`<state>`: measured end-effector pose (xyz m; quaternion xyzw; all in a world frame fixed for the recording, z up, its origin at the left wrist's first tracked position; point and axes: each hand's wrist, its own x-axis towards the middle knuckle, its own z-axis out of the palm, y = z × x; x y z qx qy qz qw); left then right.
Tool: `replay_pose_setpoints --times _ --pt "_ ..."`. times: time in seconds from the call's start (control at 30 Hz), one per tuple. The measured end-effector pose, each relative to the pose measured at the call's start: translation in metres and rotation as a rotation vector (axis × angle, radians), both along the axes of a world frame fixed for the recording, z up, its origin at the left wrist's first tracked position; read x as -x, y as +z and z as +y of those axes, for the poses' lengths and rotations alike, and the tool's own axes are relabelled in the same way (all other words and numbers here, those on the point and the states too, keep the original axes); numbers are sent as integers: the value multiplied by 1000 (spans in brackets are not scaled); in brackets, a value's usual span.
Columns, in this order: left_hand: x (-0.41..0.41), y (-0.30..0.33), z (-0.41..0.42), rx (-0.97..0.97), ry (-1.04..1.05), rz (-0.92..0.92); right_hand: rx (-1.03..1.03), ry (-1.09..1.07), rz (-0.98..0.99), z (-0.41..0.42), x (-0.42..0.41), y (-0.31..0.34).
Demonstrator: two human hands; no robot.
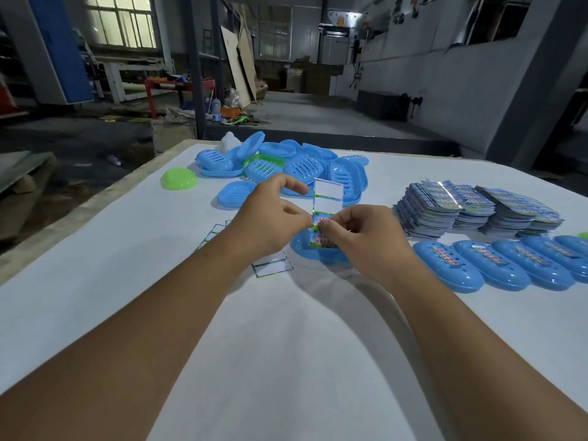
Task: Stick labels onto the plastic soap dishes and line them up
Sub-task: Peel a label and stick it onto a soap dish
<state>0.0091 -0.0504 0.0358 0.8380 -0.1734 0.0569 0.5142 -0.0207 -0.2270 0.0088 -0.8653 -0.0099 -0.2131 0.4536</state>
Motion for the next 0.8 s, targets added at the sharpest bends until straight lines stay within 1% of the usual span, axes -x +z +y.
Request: replay_pose_setpoints --times 0.13,0.23,0.33,0.6,0.8 --pt "1 -5 -4 -26 6 -53 14 17 19 4 3 1" --pt "2 -8 -7 -39 1 -95 64 -7 22 6 6 3" --pt "3 -9 -8 -50 -3 -90 95 -21 16 9 8 4" --pt "-4 -12 -9 53 16 3 4 13 25 10 10 7" --pt "-4 -12 -10 26 1 -34 -81 40 43 9 9 7"
